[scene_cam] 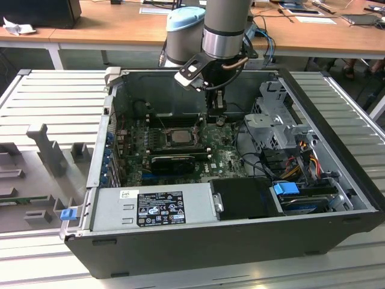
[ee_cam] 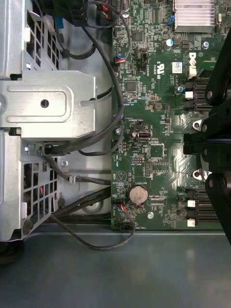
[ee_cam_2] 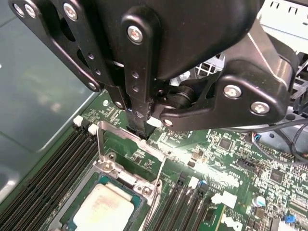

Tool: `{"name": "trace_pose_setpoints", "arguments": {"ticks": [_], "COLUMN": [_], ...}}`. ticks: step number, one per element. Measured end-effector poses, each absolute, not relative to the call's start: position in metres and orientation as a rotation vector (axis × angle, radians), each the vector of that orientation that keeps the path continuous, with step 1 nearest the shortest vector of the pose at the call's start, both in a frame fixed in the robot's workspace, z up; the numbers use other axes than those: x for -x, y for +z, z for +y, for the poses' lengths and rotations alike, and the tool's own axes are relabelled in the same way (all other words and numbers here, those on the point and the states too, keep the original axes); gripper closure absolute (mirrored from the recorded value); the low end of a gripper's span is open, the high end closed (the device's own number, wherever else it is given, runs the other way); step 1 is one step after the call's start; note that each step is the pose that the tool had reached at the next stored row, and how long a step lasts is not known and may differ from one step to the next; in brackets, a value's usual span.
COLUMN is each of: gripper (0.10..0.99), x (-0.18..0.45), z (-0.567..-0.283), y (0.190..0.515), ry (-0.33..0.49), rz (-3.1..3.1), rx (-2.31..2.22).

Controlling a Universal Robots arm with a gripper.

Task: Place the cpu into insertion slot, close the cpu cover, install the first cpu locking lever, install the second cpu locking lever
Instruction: 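Close the cpu cover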

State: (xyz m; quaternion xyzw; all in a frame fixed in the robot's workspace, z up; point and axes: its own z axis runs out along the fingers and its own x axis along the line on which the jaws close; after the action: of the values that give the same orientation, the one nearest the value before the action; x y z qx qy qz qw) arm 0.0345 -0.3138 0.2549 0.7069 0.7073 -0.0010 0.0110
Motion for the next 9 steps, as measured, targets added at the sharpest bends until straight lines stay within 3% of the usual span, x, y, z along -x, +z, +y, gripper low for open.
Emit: {"name": "trace_pose_setpoints", "arguments": {"ticks": [9], "gripper": [0.98], "x": [-0.018], "z": [-0.314], "y": [0.255], "ry": [-0.003], "rz": [2.206], "rx": [-2.205]}}
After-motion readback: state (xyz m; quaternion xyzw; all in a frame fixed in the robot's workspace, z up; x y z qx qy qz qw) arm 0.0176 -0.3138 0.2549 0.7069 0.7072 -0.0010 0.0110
